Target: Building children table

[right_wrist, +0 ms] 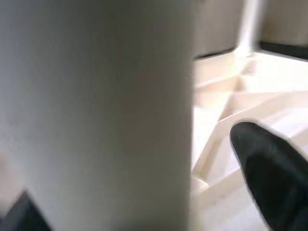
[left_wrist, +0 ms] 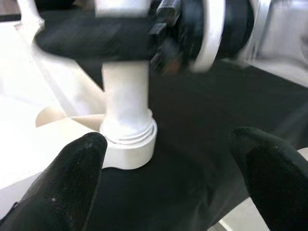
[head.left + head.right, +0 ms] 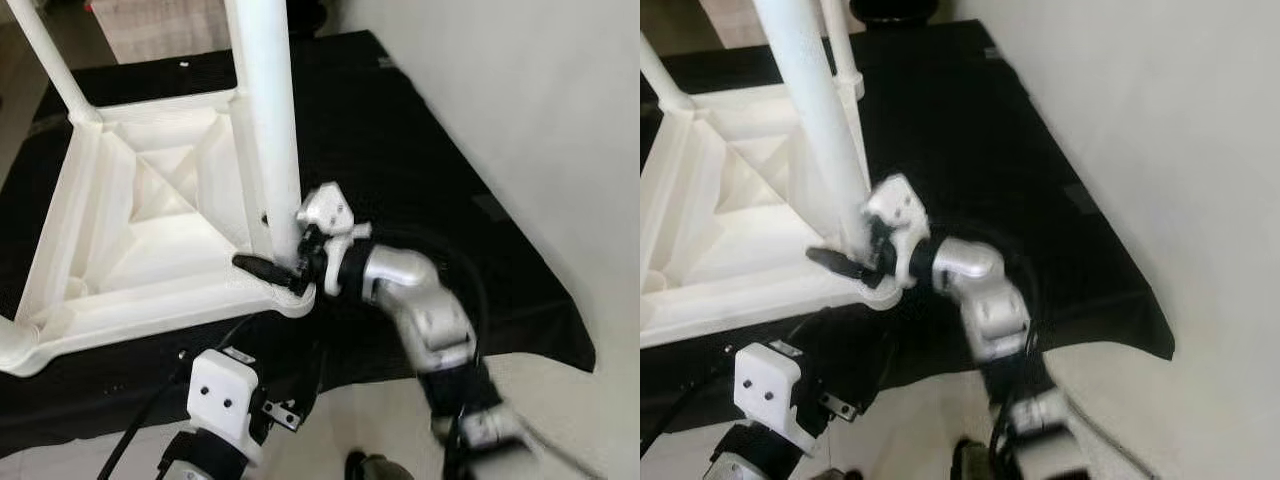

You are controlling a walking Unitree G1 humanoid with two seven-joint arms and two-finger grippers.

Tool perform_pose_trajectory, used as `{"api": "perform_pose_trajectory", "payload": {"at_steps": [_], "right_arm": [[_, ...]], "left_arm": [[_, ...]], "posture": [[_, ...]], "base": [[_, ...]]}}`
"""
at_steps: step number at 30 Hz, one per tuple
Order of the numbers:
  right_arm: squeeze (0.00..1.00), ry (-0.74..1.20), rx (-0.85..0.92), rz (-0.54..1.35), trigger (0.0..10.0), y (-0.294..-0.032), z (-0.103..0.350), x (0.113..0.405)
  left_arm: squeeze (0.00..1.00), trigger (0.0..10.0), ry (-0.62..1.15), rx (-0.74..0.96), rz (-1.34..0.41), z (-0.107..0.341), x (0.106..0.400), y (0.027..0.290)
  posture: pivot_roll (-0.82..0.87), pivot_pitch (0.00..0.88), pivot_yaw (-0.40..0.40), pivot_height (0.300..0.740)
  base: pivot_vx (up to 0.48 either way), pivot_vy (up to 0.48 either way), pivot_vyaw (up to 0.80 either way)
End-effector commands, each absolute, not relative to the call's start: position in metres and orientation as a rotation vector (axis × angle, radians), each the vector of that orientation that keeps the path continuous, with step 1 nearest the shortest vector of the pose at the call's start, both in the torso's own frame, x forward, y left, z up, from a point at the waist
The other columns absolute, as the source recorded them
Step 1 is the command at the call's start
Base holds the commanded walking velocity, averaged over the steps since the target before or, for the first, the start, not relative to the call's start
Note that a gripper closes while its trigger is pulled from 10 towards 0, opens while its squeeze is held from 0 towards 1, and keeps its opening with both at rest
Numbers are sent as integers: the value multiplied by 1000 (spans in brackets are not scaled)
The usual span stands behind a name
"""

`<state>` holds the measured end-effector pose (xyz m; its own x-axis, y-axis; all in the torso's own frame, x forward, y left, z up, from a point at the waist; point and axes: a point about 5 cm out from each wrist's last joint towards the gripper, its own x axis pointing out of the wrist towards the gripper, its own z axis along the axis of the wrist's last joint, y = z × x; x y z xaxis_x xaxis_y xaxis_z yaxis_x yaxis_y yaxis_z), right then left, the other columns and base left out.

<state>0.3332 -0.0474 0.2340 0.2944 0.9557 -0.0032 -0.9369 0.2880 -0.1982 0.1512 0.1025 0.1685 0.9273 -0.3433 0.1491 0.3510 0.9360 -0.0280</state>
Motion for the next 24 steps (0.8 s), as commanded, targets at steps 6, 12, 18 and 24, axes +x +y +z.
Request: {"api": "perform_pose_trajectory", "payload": {"at_steps": [6,12,18,24], "right_arm": [[957,-81,-212,1550,10000,-55,239,338],[0,-75,-232,1647,10000,-55,259,347],[0,-67,-269,1733,0,-57,264,351],[0,-42,-298,1795,0,-61,262,353]], "left_arm": [[0,10000,-130,-74,-352,169,145,101],[0,10000,-127,-75,-345,170,142,102],[0,10000,-122,-75,-346,171,141,101],[0,10000,-119,-76,-347,171,140,100]], "posture": [[24,212,-33,740],[54,230,-31,740],[71,233,-30,740],[66,233,-25,740]], "base": [[0,0,0],[0,0,0],[0,0,0],[0,0,0]]}}
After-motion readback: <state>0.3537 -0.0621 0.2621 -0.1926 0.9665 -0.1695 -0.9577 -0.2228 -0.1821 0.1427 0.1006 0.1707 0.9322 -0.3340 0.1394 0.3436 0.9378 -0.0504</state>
